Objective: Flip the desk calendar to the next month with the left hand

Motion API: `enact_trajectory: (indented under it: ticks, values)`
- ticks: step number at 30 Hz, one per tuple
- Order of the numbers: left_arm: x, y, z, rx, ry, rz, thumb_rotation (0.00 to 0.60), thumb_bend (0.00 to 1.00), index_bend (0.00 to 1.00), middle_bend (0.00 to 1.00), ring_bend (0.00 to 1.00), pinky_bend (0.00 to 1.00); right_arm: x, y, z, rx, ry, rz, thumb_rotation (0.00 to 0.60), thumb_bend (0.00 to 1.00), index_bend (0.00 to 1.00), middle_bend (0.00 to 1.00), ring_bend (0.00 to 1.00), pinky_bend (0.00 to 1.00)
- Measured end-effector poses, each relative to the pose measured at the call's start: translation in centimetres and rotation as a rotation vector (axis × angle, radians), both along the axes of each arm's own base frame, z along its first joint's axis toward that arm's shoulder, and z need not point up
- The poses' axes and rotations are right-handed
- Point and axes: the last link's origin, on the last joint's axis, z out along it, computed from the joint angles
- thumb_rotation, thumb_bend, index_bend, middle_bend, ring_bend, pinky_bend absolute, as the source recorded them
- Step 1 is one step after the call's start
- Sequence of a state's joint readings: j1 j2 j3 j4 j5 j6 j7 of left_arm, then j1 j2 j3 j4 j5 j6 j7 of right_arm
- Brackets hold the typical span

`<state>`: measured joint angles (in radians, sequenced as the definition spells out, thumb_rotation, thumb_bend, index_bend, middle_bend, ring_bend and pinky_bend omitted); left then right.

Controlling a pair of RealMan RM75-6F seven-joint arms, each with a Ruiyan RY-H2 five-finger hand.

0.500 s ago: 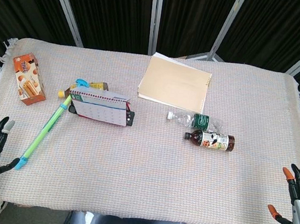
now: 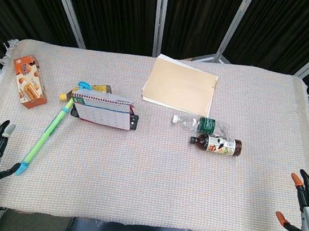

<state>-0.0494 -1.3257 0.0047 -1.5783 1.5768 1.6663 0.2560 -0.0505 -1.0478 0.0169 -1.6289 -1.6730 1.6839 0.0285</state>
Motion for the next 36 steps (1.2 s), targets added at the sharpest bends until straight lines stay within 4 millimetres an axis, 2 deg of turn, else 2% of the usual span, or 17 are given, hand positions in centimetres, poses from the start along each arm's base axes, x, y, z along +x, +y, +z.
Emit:
enact_trajectory:
  ticks: [18, 19, 21, 22, 23, 24, 26, 28, 31, 36]
  values:
    - [0.1, 0.1, 0.0, 0.000, -0.002, -0.002, 0.600, 0.11, 0.00, 0.00, 0.00, 0.00, 0.0, 0.1, 0.2, -0.003, -0.003, -0.001, 0.600, 0.07, 0.00, 0.00, 0.00, 0.00]
    - [0.0, 0.1, 0.0, 0.000, -0.003, -0.001, 0.600, 0.18, 0.00, 0.00, 0.00, 0.00, 0.0, 0.1, 0.2, -0.003, -0.004, -0.001, 0.600, 0.07, 0.00, 0.00, 0.00, 0.00]
    - [0.0, 0.1, -0.1, -0.003, -0.008, 0.001, 0.600, 0.37, 0.00, 0.00, 0.00, 0.00, 0.0, 0.1, 0.2, -0.004, -0.005, 0.001, 0.600, 0.07, 0.00, 0.00, 0.00, 0.00]
    - [0.1, 0.1, -0.1, -0.007, -0.017, 0.004, 0.600, 0.50, 0.00, 0.00, 0.02, 0.04, 0.0, 0.1, 0.2, -0.004, -0.006, 0.002, 0.600, 0.07, 0.00, 0.00, 0.00, 0.00]
    - [0.1, 0.2, -0.2, -0.012, -0.028, 0.009, 0.600, 0.61, 0.00, 0.07, 0.10, 0.13, 0.0, 0.1, 0.2, -0.005, -0.007, 0.003, 0.600, 0.07, 0.00, 0.00, 0.00, 0.00]
    - [0.1, 0.2, -0.2, -0.016, -0.042, 0.014, 0.600, 0.66, 0.00, 0.14, 0.19, 0.21, 0.1, 0.1, 0.2, -0.005, -0.010, 0.004, 0.600, 0.07, 0.00, 0.00, 0.00, 0.00]
    - [0.3, 0.6, -0.1, -0.010, -0.078, 0.028, 0.600, 0.75, 0.00, 0.40, 0.46, 0.45, 0.1, 0.1, 0.3, -0.005, -0.013, 0.003, 0.600, 0.07, 0.00, 0.00, 0.00, 0.00]
    - [0.5, 1.3, -0.1, 0.004, -0.121, 0.040, 0.600, 0.79, 0.00, 0.52, 0.56, 0.53, 0.1, 0.1, 0.2, -0.001, -0.016, 0.002, 0.600, 0.07, 0.00, 0.00, 0.00, 0.00]
    - [0.5, 2.2, -0.7, -0.029, -0.203, 0.074, 0.600, 0.81, 0.00, 0.61, 0.65, 0.58, 0.0, 0.1, 0.2, 0.002, -0.018, 0.001, 0.600, 0.07, 0.00, 0.00, 0.00, 0.00]
    - [0.5, 4.3, -2.1, -0.133, -0.329, 0.157, 0.600, 0.87, 0.00, 0.64, 0.69, 0.60, 0.0, 0.0, 0.2, 0.001, -0.023, -0.001, 0.600, 0.07, 0.00, 0.00, 0.00, 0.00]
